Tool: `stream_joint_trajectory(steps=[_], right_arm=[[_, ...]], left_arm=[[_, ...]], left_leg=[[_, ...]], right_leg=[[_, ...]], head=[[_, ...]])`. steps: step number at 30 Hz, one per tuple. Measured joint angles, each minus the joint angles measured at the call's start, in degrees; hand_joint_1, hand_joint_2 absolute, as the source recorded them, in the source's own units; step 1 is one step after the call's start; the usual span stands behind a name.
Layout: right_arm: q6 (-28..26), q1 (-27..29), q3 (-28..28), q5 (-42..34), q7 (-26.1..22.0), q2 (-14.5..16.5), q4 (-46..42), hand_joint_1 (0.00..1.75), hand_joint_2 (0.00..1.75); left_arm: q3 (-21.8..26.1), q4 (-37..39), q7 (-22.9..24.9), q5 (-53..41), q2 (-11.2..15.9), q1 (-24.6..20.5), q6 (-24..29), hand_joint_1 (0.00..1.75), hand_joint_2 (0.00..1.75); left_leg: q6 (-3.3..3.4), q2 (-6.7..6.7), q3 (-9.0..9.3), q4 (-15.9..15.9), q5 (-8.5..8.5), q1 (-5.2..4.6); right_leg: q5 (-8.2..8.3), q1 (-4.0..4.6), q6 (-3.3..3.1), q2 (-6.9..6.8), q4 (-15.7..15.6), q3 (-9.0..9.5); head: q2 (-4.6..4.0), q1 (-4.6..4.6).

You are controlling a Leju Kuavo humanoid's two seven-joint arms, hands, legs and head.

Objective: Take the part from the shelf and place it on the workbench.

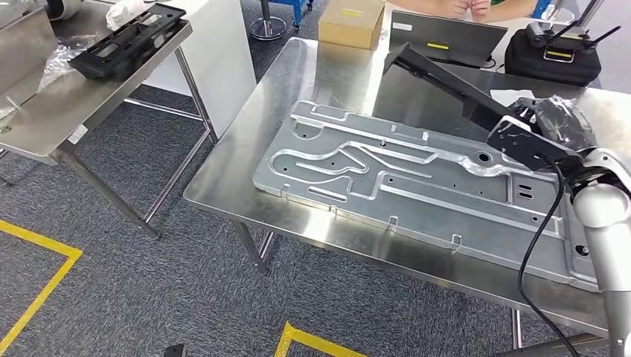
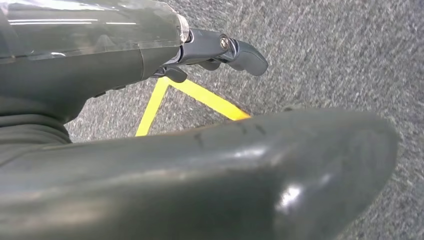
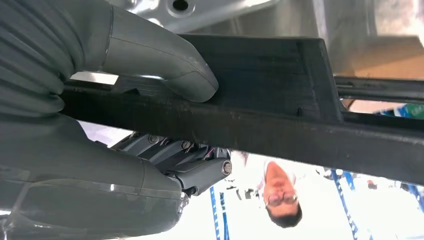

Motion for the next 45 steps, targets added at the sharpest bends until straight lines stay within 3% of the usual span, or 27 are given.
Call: stream_joint_trajectory(steps=[12,16,20,31,45], right_arm=[[0.86,-0.19,4.36,1.56,-4.95,-1.52,4.32,1.75,1.75],[-0.52,-0.18,5.46,2.92,-5.85,-2.04,6.13,0.00,1.75],[-2.09,-0.18,6.24,3.97,-6.61,-2.71,8.06,0.00,1.75],[-4.50,0.68,6.69,6.32,-6.76,-5.00,10.89,0.00,1.75],[-6.63,7.81,1.79,4.13,-6.91,-8.45,8.10,0.00,1.75]], left_arm=[[0.02,0.00,-0.01,-0.40,0.08,0.04,-0.90,0.00,0.00],[-0.17,0.00,0.12,-0.75,0.15,0.03,-1.13,0.00,1.75],[-0.59,0.00,0.20,-1.98,0.26,0.01,-1.84,0.00,0.00],[-1.62,0.00,0.60,-2.40,0.44,-0.07,-1.62,0.00,0.00],[-1.99,0.00,1.05,-2.40,0.52,-0.08,-1.50,0.00,0.00]], left_leg=[[0.45,-0.02,-0.07,0.20,-0.10,-0.40],[0.47,0.00,-0.05,0.21,-0.09,-0.40],[0.50,-0.01,-0.03,0.21,-0.07,-0.40],[0.71,0.06,0.07,0.25,-0.18,-0.41],[0.79,0.05,0.03,0.37,-0.19,-0.41]], right_leg=[[0.04,-0.39,0.38,-0.02,-0.03,0.01],[0.04,-0.38,0.38,-0.01,-0.03,0.01],[0.04,-0.38,0.39,-0.02,-0.03,0.02],[0.05,-0.37,0.42,0.05,-0.03,0.12],[0.09,-0.38,0.50,0.05,-0.04,0.16]], head=[[0.00,0.00],[0.00,0.00],[0.00,0.00],[0.00,0.00],[0.00,0.00]])
